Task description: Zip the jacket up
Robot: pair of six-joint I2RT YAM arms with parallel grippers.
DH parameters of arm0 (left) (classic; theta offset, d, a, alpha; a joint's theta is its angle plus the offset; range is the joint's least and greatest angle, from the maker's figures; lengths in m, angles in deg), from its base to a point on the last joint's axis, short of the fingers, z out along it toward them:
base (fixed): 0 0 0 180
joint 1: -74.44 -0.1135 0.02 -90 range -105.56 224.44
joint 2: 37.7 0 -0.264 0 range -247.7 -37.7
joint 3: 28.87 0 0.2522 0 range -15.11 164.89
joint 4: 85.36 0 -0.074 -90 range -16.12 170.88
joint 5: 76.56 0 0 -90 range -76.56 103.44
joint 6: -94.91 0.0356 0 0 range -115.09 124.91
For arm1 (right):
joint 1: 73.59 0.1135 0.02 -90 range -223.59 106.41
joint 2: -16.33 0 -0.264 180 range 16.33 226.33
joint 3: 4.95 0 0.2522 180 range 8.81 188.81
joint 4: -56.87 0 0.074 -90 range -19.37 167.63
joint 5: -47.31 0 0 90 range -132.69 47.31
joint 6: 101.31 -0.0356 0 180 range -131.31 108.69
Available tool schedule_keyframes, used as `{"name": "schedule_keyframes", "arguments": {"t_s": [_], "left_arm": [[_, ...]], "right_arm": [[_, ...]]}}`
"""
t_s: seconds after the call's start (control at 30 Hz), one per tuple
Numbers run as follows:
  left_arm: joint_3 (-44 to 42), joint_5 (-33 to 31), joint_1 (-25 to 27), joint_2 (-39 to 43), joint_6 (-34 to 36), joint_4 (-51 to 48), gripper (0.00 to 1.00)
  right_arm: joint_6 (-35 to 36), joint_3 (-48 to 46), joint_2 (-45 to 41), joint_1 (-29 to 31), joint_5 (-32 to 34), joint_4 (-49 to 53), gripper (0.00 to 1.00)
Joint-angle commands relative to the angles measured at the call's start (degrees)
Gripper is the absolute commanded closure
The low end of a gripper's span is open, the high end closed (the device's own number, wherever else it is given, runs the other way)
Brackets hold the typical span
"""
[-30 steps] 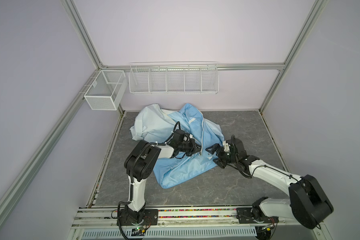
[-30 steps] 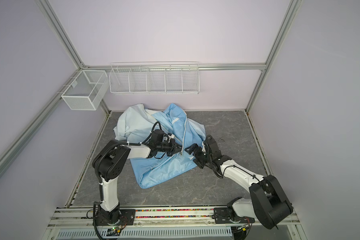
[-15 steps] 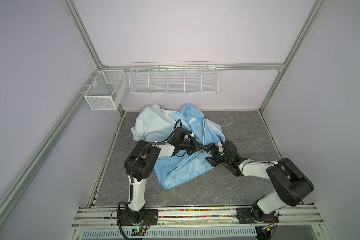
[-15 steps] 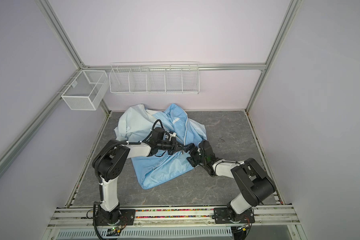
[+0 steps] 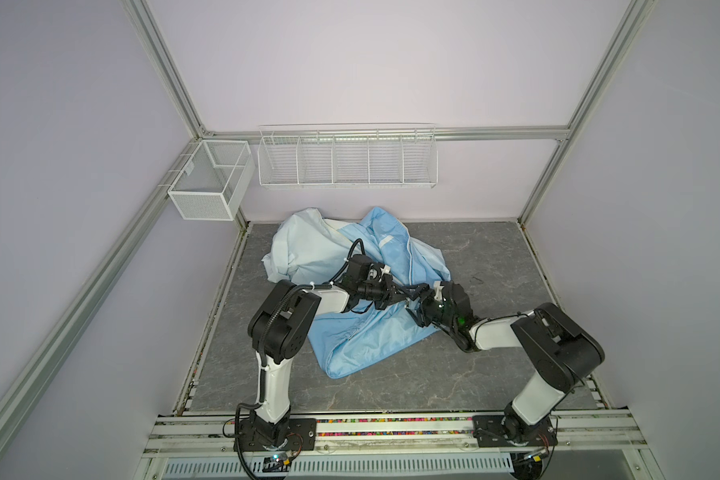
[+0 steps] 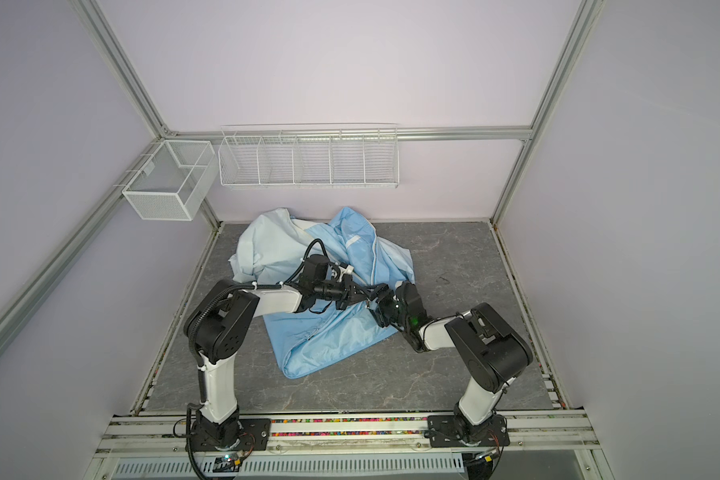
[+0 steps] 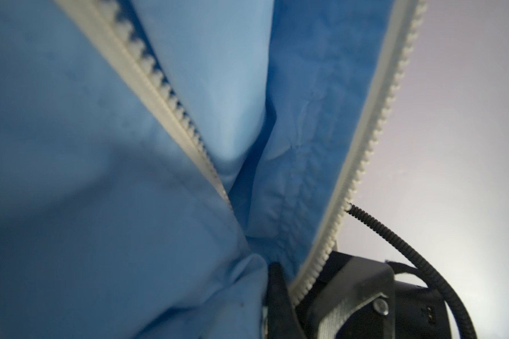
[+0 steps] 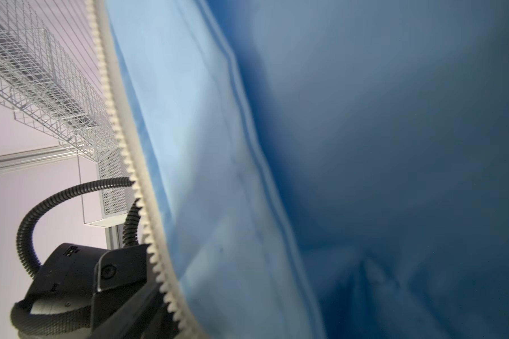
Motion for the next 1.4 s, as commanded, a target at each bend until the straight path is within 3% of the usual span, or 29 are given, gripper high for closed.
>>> {"name": "schedule_keyframes", "arguments": {"t_s": [0.0, 0.1, 0.17, 0.27, 0.4, 0.77, 1.03, 1.37], "left_arm": [[1.23, 1.50, 0.53, 1.33, 0.21, 1.09, 1.00], [1.14, 1.10, 0.50, 1.13, 0.09, 1.17, 1.00], [1.05, 0.69, 0.47, 1.18, 0.05, 1.16, 1.00], [0.89, 0.14, 0.45, 1.23, -0.04, 1.19, 1.00], [0.79, -0.63, 0.48, 1.20, -0.20, 1.19, 1.00], [0.44, -1.39, 0.46, 1.41, -0.39, 1.02, 1.00], [0.08, -2.04, 0.40, 1.52, -0.31, 0.75, 1.00], [0.26, -2.71, 0.40, 1.41, -0.91, 1.17, 1.00]], "right_arm": [[-3.48, -1.26, 0.01, 0.21, 1.32, -3.30, 0.23], [-2.68, -1.18, -0.76, 0.08, 0.58, -2.11, 0.29], [-1.99, -1.18, -1.42, -0.11, 0.14, -0.85, 0.28], [-1.17, -1.84, -2.64, -0.27, 0.15, 0.54, 0.13], [-0.90, -3.59, -3.95, -1.08, 0.46, 0.00, 0.10], [-0.90, -3.63, -1.59, -2.29, -2.06, -5.76, 0.38], [0.69, -3.47, -3.71, -2.40, -3.13, -2.51, 0.61], [3.91, -2.26, -4.31, -2.47, -4.95, -0.40, 0.69]]}}
